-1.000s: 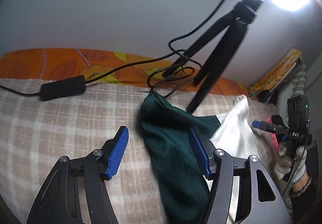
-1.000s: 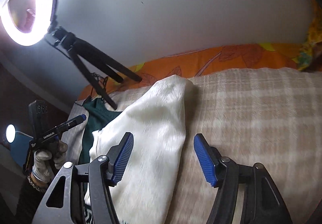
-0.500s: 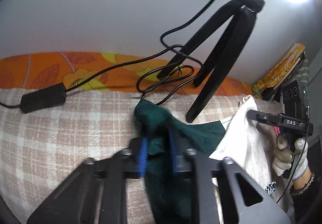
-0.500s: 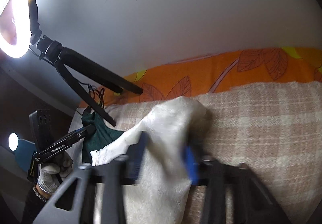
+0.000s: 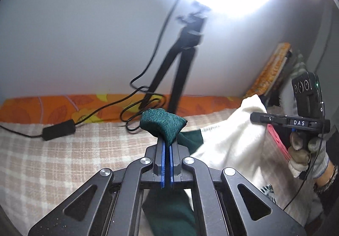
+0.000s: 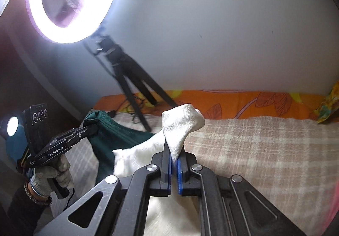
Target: Fold small clothes
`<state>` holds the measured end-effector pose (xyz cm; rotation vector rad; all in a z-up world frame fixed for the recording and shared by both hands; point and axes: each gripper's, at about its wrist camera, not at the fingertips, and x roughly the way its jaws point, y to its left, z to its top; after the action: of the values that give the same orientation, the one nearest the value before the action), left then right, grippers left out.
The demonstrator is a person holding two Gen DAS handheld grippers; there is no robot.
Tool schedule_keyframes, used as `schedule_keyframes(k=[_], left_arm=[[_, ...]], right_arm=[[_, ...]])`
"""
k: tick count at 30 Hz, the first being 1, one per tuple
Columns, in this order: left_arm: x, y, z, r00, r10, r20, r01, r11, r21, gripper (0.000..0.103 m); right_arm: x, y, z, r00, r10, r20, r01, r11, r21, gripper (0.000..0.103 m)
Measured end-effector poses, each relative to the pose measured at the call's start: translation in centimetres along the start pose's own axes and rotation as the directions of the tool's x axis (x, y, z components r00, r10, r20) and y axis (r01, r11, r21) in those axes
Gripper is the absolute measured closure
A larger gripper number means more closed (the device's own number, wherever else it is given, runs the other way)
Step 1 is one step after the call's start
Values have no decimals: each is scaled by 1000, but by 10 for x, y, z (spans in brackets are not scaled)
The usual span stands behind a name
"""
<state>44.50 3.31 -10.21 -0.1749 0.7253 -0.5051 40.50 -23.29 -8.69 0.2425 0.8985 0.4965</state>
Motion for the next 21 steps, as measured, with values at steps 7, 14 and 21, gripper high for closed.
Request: schedule_keyframes(k=[7,14,21], left_arm=[[-39,-30,-15,999,-15,30,13,997,75,102],[-83,-58,-46,999,-22,33,18,991,133,102],[-111,-74,-93,1000,-22,19,18,982,186,102]], right_arm=[[-43,37,-35,1000,-3,24,5,998,-69,101],[-84,67,-79,999,-32,32,36,988,-147,102],[-104,84,-132,997,-72,17,74,976,-205,102]])
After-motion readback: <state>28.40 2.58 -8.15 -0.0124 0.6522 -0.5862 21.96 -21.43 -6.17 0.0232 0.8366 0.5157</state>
